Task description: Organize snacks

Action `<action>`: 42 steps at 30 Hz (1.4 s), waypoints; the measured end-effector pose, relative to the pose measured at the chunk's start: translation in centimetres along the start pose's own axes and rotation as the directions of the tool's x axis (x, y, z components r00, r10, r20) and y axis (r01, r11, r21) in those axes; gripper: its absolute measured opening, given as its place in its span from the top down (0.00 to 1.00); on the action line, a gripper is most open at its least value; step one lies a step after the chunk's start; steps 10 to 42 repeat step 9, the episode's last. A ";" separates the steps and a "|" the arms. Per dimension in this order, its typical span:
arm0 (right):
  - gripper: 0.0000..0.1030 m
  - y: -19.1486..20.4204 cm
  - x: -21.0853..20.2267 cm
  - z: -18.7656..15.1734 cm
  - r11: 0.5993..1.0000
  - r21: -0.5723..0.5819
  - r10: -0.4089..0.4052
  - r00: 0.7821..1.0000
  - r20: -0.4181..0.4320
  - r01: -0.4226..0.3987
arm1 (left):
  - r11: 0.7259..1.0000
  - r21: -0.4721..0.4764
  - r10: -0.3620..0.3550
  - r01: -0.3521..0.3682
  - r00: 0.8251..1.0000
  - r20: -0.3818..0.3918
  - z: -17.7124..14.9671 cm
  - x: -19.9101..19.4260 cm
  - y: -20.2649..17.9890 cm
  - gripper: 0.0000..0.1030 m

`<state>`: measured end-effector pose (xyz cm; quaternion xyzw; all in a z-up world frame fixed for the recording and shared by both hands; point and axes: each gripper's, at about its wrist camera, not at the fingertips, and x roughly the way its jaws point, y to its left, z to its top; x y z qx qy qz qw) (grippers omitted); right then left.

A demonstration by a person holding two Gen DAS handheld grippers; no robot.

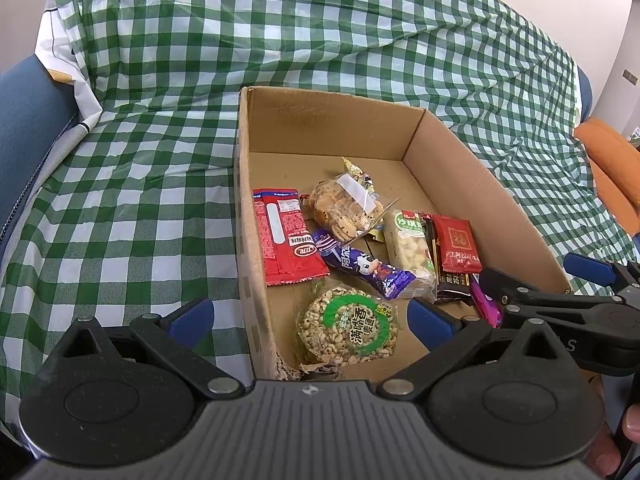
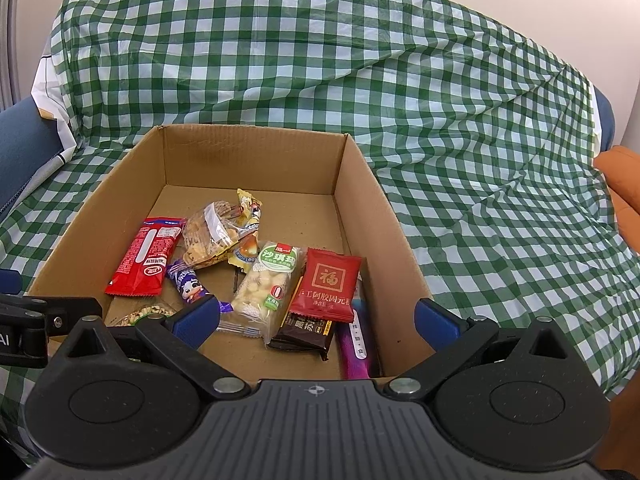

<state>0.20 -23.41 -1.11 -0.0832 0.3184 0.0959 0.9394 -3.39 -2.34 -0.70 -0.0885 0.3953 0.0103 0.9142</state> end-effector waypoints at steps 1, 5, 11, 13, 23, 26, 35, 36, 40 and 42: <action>0.01 0.0 0.0 0.0 1.000 0.000 0.000 1.000 0.000 0.000 | 1.000 0.002 -0.001 0.001 1.000 0.003 0.0 -0.1 0.0 0.00; 0.01 0.1 0.0 0.1 1.000 0.010 0.008 1.000 0.006 -0.008 | 1.000 0.024 -0.016 0.015 0.999 0.037 0.1 -0.5 -0.2 0.00; 0.01 0.5 -0.1 0.5 0.999 0.020 0.025 1.000 0.012 -0.025 | 0.998 0.053 -0.024 0.020 0.996 0.086 0.3 -1.0 -0.7 0.00; 0.01 0.5 -0.1 0.5 0.999 0.020 0.025 1.000 0.012 -0.025 | 0.998 0.053 -0.024 0.020 0.996 0.086 0.3 -1.0 -0.7 0.00; 0.01 0.5 -0.1 0.5 0.999 0.020 0.025 1.000 0.012 -0.025 | 0.998 0.053 -0.024 0.020 0.996 0.086 0.3 -1.0 -0.7 0.00; 0.01 0.5 -0.1 0.5 0.999 0.020 0.025 1.000 0.012 -0.025 | 0.998 0.053 -0.024 0.020 0.996 0.086 0.3 -1.0 -0.7 0.00; 0.01 0.5 -0.1 0.5 0.999 0.020 0.025 1.000 0.012 -0.025 | 0.998 0.053 -0.024 0.020 0.996 0.086 0.3 -1.0 -0.7 0.00; 0.01 0.5 -0.1 0.5 0.999 0.020 0.025 1.000 0.012 -0.025 | 0.998 0.053 -0.024 0.020 0.996 0.086 0.3 -1.0 -0.7 0.00; 0.01 0.5 -0.1 0.5 0.999 0.020 0.025 1.000 0.012 -0.025 | 0.998 0.053 -0.024 0.020 0.996 0.086 0.3 -1.0 -0.7 0.00; 0.01 0.5 -0.1 0.5 0.999 0.020 0.025 1.000 0.012 -0.025 | 0.998 0.053 -0.024 0.020 0.996 0.086 0.3 -1.0 -0.7 0.00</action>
